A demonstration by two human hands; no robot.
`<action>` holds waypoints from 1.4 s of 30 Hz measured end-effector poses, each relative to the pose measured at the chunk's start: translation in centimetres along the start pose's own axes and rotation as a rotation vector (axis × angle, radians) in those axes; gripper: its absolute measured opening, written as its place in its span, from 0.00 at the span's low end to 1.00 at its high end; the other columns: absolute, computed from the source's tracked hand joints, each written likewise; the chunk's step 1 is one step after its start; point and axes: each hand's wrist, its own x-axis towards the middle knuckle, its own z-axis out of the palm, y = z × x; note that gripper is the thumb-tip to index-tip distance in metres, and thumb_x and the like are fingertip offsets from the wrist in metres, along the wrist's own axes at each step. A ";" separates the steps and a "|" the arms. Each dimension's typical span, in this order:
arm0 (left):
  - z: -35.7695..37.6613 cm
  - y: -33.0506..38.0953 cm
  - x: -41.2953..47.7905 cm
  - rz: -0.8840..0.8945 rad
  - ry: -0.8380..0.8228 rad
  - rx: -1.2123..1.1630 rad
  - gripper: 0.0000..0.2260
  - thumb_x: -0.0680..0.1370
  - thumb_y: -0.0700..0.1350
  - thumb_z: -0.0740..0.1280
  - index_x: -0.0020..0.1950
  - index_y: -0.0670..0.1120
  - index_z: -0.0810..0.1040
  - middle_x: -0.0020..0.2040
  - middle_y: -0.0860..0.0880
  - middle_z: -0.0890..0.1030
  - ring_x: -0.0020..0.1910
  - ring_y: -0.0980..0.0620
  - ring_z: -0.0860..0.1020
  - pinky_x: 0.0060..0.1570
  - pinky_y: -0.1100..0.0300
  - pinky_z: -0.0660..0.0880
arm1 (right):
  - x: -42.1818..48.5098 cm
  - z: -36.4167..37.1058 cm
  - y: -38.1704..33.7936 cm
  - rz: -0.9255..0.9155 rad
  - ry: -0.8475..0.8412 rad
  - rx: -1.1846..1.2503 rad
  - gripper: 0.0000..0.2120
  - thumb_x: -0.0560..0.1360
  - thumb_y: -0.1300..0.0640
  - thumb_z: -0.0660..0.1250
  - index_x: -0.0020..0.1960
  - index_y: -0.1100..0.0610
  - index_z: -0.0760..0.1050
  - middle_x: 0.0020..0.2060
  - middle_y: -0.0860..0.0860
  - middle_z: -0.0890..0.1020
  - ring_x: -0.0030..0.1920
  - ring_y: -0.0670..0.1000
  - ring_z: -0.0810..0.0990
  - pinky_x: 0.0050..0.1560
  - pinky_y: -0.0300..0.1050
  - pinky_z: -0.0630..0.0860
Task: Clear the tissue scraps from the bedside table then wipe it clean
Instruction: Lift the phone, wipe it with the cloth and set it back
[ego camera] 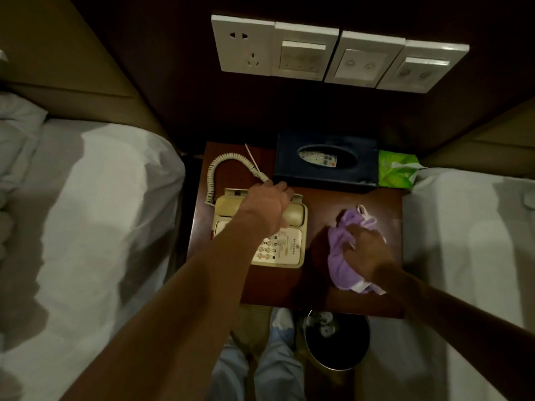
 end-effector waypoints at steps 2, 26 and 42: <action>0.1 -0.9 -0.6 0.050 0.017 -0.097 0.39 0.79 0.57 0.70 0.83 0.48 0.54 0.78 0.46 0.66 0.76 0.43 0.66 0.74 0.47 0.63 | -1.1 -0.6 0.2 -0.033 -0.123 -0.148 0.26 0.76 0.45 0.67 0.72 0.48 0.70 0.66 0.54 0.77 0.65 0.60 0.73 0.65 0.54 0.72; 3.7 -11.9 -2.3 -0.043 -0.133 -0.182 0.50 0.70 0.74 0.69 0.82 0.48 0.57 0.75 0.50 0.62 0.74 0.46 0.66 0.71 0.47 0.69 | -3.8 9.1 -14.1 0.502 0.030 1.222 0.15 0.81 0.54 0.66 0.63 0.46 0.64 0.57 0.52 0.81 0.51 0.56 0.84 0.48 0.59 0.85; 7.6 -16.5 -4.7 -0.367 0.030 -0.542 0.45 0.65 0.75 0.71 0.73 0.51 0.66 0.68 0.46 0.76 0.65 0.44 0.76 0.65 0.45 0.74 | 1.5 4.4 -20.0 0.206 0.018 1.051 0.25 0.82 0.52 0.64 0.75 0.42 0.59 0.56 0.50 0.82 0.51 0.50 0.84 0.50 0.53 0.84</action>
